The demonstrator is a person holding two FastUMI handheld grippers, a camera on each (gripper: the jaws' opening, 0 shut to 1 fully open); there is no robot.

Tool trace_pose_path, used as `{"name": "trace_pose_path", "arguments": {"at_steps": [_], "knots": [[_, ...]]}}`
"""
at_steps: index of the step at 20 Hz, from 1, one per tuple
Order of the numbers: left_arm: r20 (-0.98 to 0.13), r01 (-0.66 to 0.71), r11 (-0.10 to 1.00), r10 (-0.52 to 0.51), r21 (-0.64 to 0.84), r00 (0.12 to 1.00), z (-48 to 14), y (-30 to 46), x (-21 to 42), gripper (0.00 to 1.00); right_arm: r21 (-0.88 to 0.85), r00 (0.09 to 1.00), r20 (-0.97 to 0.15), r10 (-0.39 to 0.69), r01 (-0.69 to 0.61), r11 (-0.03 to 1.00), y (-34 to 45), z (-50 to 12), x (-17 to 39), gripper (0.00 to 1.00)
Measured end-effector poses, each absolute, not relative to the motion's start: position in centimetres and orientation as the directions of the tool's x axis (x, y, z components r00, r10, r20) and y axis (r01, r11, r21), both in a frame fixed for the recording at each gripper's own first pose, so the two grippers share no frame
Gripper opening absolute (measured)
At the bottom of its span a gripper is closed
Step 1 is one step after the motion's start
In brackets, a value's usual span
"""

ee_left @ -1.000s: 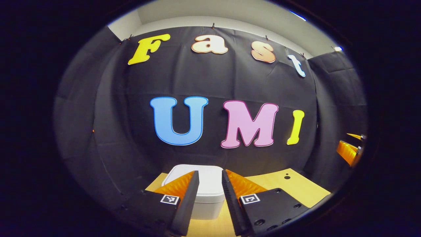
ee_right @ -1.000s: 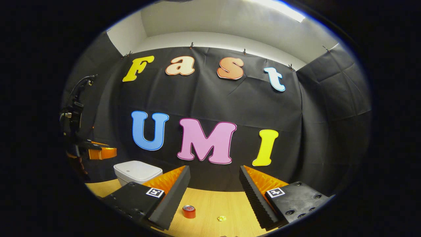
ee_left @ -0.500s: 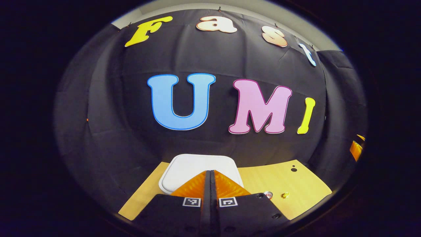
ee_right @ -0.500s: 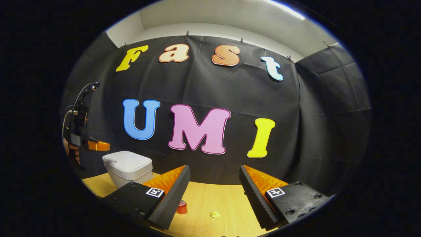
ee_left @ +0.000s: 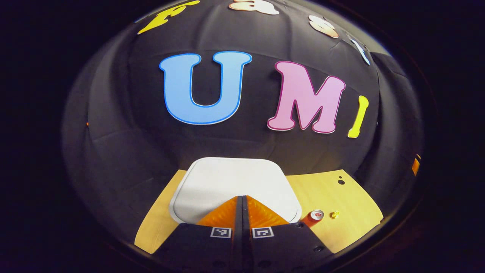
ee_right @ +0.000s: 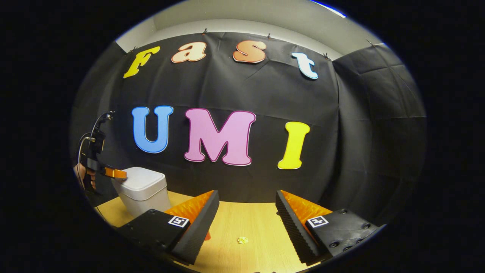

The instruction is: Press the lid of the desktop garbage bin to open it, pick up the crumpled paper on the desktop and throw it into the bin, then pick up the pop can on the desktop and drop it into the bin, and finally close the garbage bin lid.

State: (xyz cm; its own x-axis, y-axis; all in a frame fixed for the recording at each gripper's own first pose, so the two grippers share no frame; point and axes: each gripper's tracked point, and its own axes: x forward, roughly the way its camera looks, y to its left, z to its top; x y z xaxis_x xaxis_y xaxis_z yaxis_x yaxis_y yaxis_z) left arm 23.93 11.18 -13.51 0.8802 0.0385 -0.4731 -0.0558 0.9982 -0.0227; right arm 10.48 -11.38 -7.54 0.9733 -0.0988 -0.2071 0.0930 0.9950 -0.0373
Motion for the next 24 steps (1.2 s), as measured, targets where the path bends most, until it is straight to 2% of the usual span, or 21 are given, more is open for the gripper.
{"name": "trace_pose_path", "arguments": {"at_steps": [6,9,12,16,24], "knots": [[-0.465,-0.030,0.995,-0.017,-0.095,0.885,-14.4,11.2,23.7,0.07,-0.041,0.972,-0.215,-0.091,0.084,0.996,-11.3,-8.0,10.5,0.96],[-0.468,-0.010,0.998,-0.017,-0.055,0.884,-14.4,11.1,23.7,0.07,-0.046,0.973,-0.215,-0.083,0.075,0.996,-11.1,-8.1,10.4,0.96],[-0.420,-0.039,0.999,0.022,-0.032,0.907,-12.4,11.0,23.8,0.06,-0.039,0.972,-0.219,-0.082,0.075,0.996,-11.0,-8.0,10.4,0.96],[-0.286,-0.082,0.996,0.069,-0.034,0.956,-7.7,9.5,22.5,0.06,-0.052,0.975,-0.207,-0.082,0.072,0.996,-11.3,-7.4,10.2,0.96],[-0.145,-0.019,0.990,-0.001,-0.140,0.989,-2.1,0.2,15.5,0.06,-0.053,0.968,-0.240,-0.074,0.063,0.997,-10.9,-8.1,9.6,0.97]]}}
